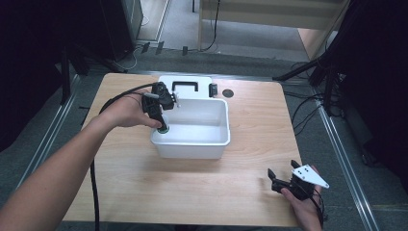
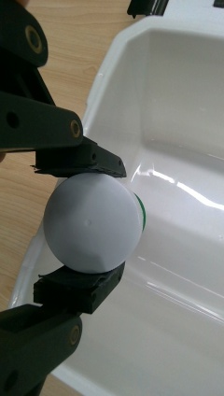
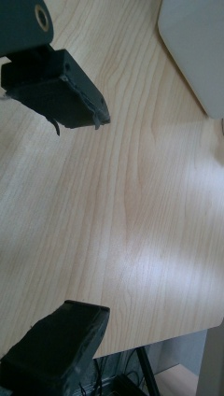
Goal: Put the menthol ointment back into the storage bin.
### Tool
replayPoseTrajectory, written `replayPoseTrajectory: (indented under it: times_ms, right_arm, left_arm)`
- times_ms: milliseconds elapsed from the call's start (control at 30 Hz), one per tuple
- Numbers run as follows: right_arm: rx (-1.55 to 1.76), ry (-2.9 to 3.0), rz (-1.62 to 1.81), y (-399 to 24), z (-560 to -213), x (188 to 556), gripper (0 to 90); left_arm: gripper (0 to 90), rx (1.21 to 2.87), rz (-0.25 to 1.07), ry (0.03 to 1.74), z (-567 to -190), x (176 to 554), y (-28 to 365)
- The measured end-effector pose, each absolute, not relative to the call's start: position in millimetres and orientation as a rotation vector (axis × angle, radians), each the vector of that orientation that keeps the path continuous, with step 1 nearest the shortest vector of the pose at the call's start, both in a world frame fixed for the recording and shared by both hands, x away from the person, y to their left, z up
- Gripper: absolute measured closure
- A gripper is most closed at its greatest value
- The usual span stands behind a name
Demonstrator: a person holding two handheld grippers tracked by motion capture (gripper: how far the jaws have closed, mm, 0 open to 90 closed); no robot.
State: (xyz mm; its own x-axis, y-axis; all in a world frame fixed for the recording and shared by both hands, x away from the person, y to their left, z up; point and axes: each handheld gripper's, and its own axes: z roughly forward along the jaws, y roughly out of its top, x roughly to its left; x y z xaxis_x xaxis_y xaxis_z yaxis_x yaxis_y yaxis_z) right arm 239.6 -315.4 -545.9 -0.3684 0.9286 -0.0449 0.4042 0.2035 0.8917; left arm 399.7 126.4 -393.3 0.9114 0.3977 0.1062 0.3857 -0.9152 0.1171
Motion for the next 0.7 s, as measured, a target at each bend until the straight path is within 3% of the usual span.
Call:
replayPoseTrajectory:
  times_ms: [700]
  right_arm:
    - [1.237,1.879,1.117,-315,-546,239,7.8]
  left_arm:
    - [51.2,3.079,0.167,0.552,-428,399,112]
